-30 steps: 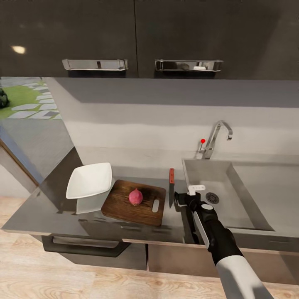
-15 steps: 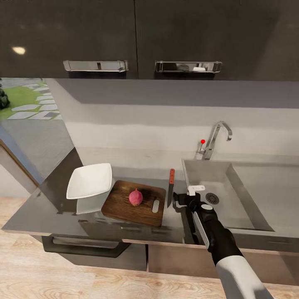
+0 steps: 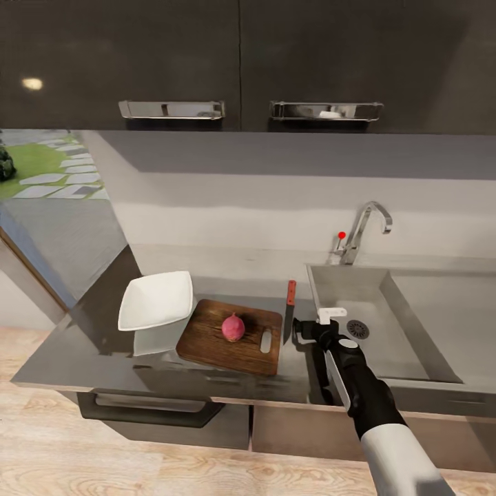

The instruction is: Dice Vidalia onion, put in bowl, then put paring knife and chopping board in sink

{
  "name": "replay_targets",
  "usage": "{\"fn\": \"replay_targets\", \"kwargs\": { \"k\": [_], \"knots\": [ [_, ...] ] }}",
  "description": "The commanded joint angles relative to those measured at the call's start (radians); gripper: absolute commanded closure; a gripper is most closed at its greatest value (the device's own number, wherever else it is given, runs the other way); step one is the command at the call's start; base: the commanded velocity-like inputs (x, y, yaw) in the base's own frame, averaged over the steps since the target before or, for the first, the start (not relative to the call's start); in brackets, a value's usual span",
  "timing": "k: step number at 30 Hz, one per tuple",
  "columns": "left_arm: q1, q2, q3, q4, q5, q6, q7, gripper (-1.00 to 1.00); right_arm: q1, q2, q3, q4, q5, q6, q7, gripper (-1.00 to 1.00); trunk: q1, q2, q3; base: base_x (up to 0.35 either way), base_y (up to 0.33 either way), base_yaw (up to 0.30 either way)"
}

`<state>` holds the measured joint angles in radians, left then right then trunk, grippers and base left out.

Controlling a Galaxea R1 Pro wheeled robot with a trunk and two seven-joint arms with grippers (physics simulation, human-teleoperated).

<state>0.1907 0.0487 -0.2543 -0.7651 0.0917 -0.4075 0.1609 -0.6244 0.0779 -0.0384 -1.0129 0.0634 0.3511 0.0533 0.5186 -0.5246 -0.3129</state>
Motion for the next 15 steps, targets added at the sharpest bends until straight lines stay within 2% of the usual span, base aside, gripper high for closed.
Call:
{"fn": "replay_targets", "kwargs": {
  "k": [1,15],
  "knots": [
    [0.000,0.002,-0.008,-0.001,0.010,-0.002,0.008,-1.00,0.000,0.002,0.046,-0.001,-0.016,0.009,0.013,-1.00,0.000,-0.001,-0.001,0.000,0.068,0.000],
    [0.000,0.002,-0.008,-0.001,0.010,-0.002,0.008,-1.00,0.000,0.002,0.046,-0.001,-0.016,0.009,0.013,-1.00,0.000,-0.001,-0.001,0.000,0.006,0.000]
  ]
}}
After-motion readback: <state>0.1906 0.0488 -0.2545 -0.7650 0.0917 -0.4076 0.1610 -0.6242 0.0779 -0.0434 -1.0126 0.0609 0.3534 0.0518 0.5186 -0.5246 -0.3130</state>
